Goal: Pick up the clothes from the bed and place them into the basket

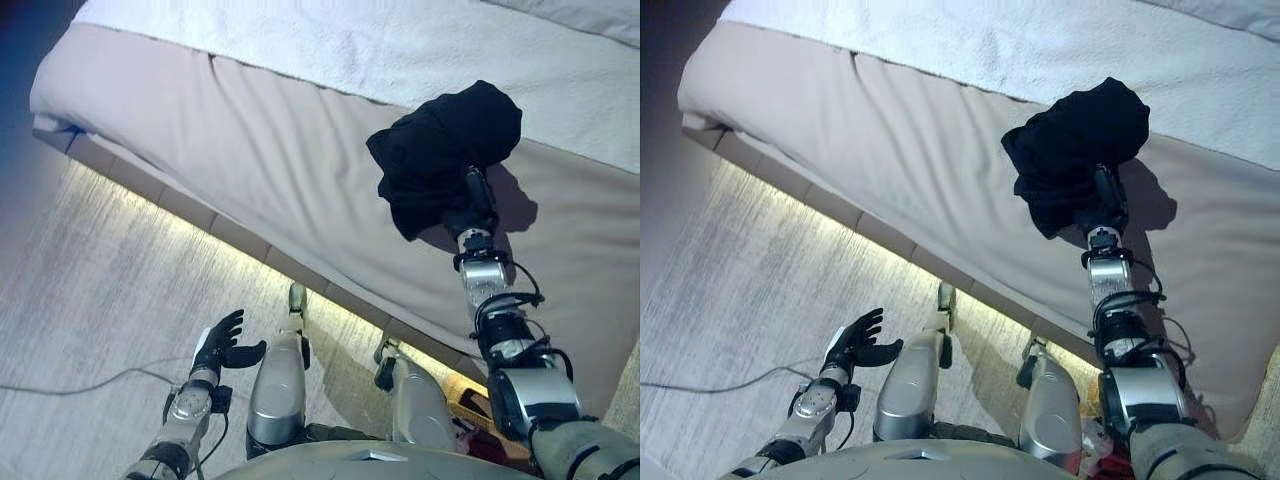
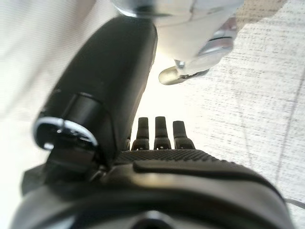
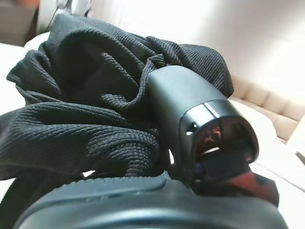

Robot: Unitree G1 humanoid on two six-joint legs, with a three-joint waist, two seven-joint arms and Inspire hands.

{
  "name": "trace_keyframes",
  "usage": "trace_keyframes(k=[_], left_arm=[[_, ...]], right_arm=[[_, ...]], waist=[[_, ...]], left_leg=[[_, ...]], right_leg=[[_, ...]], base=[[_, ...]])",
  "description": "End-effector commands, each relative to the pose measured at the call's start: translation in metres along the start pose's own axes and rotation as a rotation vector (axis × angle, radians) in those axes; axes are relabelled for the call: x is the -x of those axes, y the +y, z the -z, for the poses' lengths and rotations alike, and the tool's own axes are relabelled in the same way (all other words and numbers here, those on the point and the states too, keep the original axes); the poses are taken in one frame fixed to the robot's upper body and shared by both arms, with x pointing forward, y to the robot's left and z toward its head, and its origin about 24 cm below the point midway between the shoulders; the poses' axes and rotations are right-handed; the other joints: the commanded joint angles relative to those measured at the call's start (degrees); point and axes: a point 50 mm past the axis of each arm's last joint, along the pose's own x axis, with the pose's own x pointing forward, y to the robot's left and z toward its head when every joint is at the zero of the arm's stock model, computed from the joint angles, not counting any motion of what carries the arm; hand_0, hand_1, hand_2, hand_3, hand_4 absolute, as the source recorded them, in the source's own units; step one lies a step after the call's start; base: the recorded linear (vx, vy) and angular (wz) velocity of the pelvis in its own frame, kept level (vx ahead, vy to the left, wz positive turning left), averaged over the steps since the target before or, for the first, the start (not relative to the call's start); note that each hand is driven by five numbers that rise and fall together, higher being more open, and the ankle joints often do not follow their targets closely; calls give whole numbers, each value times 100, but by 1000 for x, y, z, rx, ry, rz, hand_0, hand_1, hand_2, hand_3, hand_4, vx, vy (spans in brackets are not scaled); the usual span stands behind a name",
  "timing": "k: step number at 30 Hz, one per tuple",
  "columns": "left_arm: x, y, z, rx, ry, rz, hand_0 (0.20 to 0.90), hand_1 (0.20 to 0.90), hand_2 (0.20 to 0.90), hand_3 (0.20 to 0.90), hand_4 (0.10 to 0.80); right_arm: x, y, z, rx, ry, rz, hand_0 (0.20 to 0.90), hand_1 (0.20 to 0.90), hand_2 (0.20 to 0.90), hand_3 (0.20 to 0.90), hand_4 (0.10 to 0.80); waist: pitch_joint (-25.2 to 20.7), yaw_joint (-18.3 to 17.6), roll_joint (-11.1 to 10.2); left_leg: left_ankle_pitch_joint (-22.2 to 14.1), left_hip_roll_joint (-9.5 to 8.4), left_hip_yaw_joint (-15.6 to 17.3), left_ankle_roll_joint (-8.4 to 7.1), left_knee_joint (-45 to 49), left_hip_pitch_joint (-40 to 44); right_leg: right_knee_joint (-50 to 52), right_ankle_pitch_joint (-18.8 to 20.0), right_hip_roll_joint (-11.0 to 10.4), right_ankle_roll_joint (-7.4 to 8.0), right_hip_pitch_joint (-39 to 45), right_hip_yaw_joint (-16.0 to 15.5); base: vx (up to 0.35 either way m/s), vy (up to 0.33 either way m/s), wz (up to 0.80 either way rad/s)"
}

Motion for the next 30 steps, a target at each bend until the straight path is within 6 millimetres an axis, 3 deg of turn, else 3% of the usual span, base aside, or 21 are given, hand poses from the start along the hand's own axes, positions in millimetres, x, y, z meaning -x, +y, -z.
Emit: trace_keyframes(k=[1,7,12,15,16,17,18,19,20,24,27,29,30], left_arm=[[23,-4,38,-65,99,21,900,900,900,900,800],[35,-4,52,-83,140,79,900,900,900,900,800],[36,-4,53,-75,144,94,900,900,900,900,800],[35,-8,53,-56,145,97,900,900,900,900,800],[36,-10,55,-44,151,100,900,900,900,900,800],[37,-14,57,-17,167,88,900,900,900,900,800],[38,-16,59,-1,177,76,900,900,900,900,800],[40,-19,61,31,189,50,900,900,900,900,800],[39,-17,61,2,181,70,900,900,900,900,800],[32,-6,55,-42,164,76,900,900,900,900,800],[26,14,51,-26,188,22,900,900,900,900,800],[26,25,54,-47,229,3,900,900,900,900,800],[28,29,57,-50,244,-8,900,900,900,900,800]], right_arm=[[0,44,-20,-53,-154,-342,300,300,300,200,100],[30,44,-26,-83,-206,-412,300,300,300,200,100],[43,43,-22,-120,-220,-409,300,300,300,200,100],[48,41,-15,-121,-193,-384,300,300,300,200,100],[50,41,-10,-126,-176,-373,300,300,300,200,100],[52,39,-1,-147,-136,-358,300,300,300,200,100],[53,38,3,-164,-116,-349,300,300,300,200,100],[51,34,13,-185,-95,-328,300,300,300,200,100],[52,27,17,-207,-128,-292,300,300,300,200,100],[66,13,19,-220,-213,-211,300,300,300,200,100],[75,3,11,-208,-267,-172,300,300,300,200,100],[81,-4,4,-197,-287,-140,300,300,300,200,100],[81,-6,4,-193,-284,-124,300,300,300,200,100]], waist=[[-965,-80,-197],[-1446,-243,-304],[-1650,-435,-404],[-1683,-497,-483],[-1640,-452,-513],[-1608,-344,-516],[-1625,-279,-518],[-1639,-162,-490],[-1600,-79,-448],[-1624,-269,-403],[-1622,-436,-372],[-1625,-502,-389],[-1618,-505,-394]], left_leg=[[-102,107,293,-300,-168,39],[-99,114,431,-271,-236,405],[-213,135,507,-255,-160,682],[-186,202,346,-285,269,683],[-164,121,-43,-288,638,589],[-167,-163,-801,-212,865,422],[-231,-375,-1232,-126,831,376],[-578,-670,-1781,86,503,514],[-736,-742,-1907,193,383,613],[-949,-817,-1595,350,48,984],[-1055,-895,-1418,455,-116,1133],[-1176,-959,-1224,479,-97,1190],[-1199,-961,-1053,480,-133,1261]], right_leg=[[52,-316,12,-24,169,104],[-253,-218,48,-4,612,184],[-343,-204,59,-18,824,326],[-315,-231,44,-80,894,411],[-253,-270,24,-108,937,552],[-234,-257,25,-97,979,797],[-250,-218,33,-71,955,957],[-296,-162,68,15,922,1331],[-236,-91,41,117,853,1544],[-353,219,-319,476,769,1634],[-448,578,-615,655,592,1677],[-472,905,-801,698,410,1520],[-215,1110,-879,723,207,1246]], base=[[71,24,-9],[74,20,-8],[17,30,-7],[35,85,-21],[100,156,-36],[94,133,-47],[78,92,-86],[12,57,-126],[-20,61,-172],[-67,144,-159],[-68,125,-79],[-94,102,-59],[-127,128,-77]])
